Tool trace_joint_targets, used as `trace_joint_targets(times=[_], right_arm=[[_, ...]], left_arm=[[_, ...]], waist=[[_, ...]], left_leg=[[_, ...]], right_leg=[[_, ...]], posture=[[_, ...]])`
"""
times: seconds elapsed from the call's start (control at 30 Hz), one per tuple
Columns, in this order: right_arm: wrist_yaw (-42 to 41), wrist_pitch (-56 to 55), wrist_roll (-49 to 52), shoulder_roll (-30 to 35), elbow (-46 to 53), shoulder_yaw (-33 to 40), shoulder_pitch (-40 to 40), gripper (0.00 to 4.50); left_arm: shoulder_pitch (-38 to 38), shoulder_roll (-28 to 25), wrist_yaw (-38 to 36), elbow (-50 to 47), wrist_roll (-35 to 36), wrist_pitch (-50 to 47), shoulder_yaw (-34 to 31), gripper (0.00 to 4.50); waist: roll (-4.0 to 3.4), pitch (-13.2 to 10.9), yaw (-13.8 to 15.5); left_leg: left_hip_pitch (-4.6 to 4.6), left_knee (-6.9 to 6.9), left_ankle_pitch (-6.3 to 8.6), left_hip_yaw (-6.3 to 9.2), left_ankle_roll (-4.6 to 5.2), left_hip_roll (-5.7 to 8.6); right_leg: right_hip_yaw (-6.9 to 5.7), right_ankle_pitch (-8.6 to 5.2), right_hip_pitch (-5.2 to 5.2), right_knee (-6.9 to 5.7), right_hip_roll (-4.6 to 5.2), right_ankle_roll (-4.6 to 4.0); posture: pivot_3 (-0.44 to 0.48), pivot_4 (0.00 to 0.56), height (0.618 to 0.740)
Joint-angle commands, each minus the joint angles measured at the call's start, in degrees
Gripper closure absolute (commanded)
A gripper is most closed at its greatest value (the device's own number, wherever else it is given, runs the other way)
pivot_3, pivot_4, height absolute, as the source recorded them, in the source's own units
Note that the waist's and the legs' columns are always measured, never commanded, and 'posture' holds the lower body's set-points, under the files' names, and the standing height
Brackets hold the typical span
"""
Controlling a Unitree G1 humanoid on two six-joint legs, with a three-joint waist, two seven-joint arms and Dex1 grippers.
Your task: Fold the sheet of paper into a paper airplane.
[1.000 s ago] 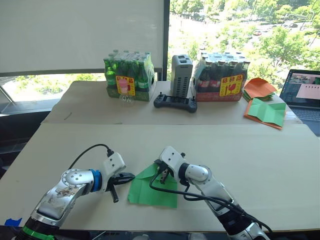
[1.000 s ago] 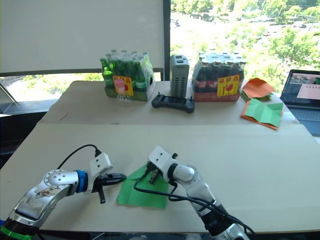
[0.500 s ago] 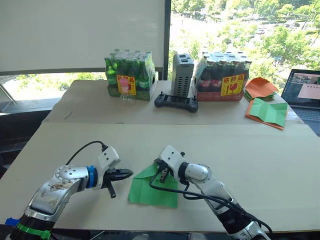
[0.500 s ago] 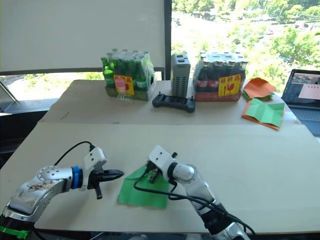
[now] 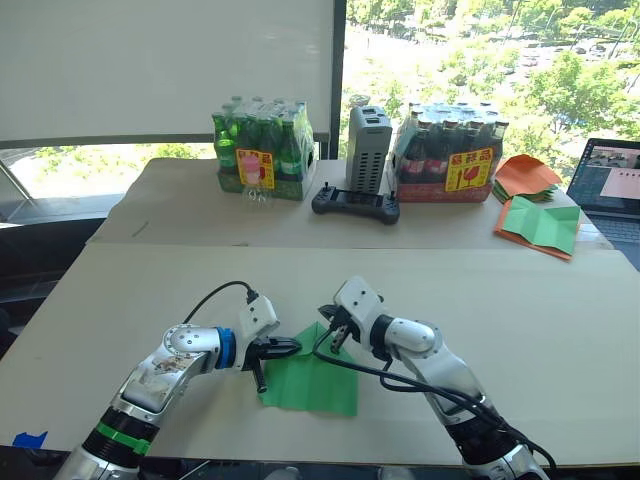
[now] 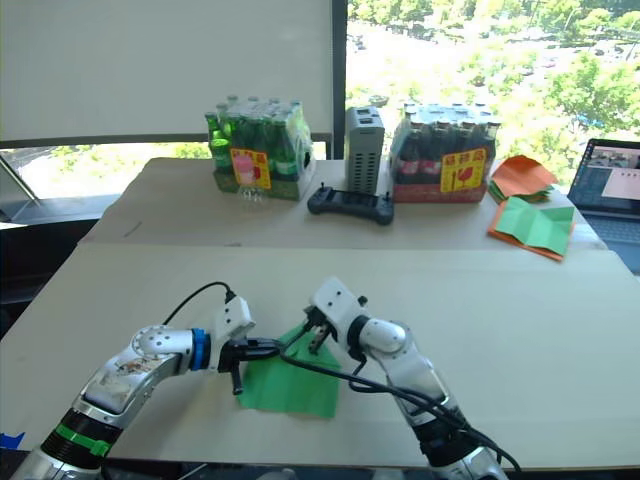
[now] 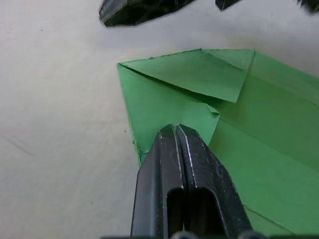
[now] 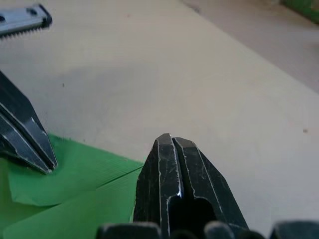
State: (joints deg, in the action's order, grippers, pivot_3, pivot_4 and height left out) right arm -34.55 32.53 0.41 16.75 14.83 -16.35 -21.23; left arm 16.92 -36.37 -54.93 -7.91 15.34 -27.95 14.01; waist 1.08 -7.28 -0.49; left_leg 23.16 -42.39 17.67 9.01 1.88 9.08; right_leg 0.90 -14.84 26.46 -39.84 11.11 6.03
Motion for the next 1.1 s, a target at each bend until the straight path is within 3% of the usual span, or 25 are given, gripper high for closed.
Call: trace_joint_targets(times=[0.03,0.3,0.47,0.73,1.1], right_arm=[[-4.0,2.1,4.7,3.0,6.8,3.1,1.9,4.5],[-19.9,13.5,23.3,20.4,21.9,11.1,13.4,4.5],[-24.0,16.9,32.0,26.5,31.4,8.0,22.5,4.5],[-9.6,13.3,24.1,20.3,29.7,0.8,26.8,4.5],[-2.9,11.3,21.4,17.2,29.2,-2.4,30.5,4.5]], left_arm=[[-1.1,-0.5,-0.8,2.0,-2.7,0.6,2.7,4.44],[-1.3,0.0,-1.0,2.1,-2.6,0.6,2.7,4.44],[-1.4,0.0,-1.2,2.2,-2.8,0.3,2.9,4.44],[-0.8,-0.5,-1.2,1.8,-2.9,-1.1,2.5,4.44],[1.3,-0.9,-1.7,1.5,-2.7,-3.2,1.8,4.44]], waist=[[0.0,0.0,0.1],[0.0,0.0,0.9],[0.0,0.0,1.2],[0.03,0.0,1.3],[0.03,0.0,1.3]], left_leg=[[-0.02,0.0,0.0,0.01,0.01,0.0],[-0.04,0.04,0.08,-0.01,0.13,-0.05],[-0.04,0.1,0.12,-0.01,0.21,-0.1],[-0.11,0.08,0.15,-0.06,0.26,-0.06],[-0.11,0.07,0.13,-0.04,0.23,-0.05]], right_leg=[[-0.02,0.0,-0.02,0.01,0.0,0.0],[-0.05,0.0,-0.16,0.28,0.02,0.01],[-0.08,0.0,-0.26,0.5,0.05,0.02],[-0.08,0.05,-0.35,0.57,0.17,0.1],[-0.08,0.06,-0.35,0.57,0.11,0.11]], posture=[[0.0,0.15,0.675],[0.0,0.15,0.675],[0.0,0.15,0.675],[0.0,0.15,0.675],[0.0,0.15,0.675]])
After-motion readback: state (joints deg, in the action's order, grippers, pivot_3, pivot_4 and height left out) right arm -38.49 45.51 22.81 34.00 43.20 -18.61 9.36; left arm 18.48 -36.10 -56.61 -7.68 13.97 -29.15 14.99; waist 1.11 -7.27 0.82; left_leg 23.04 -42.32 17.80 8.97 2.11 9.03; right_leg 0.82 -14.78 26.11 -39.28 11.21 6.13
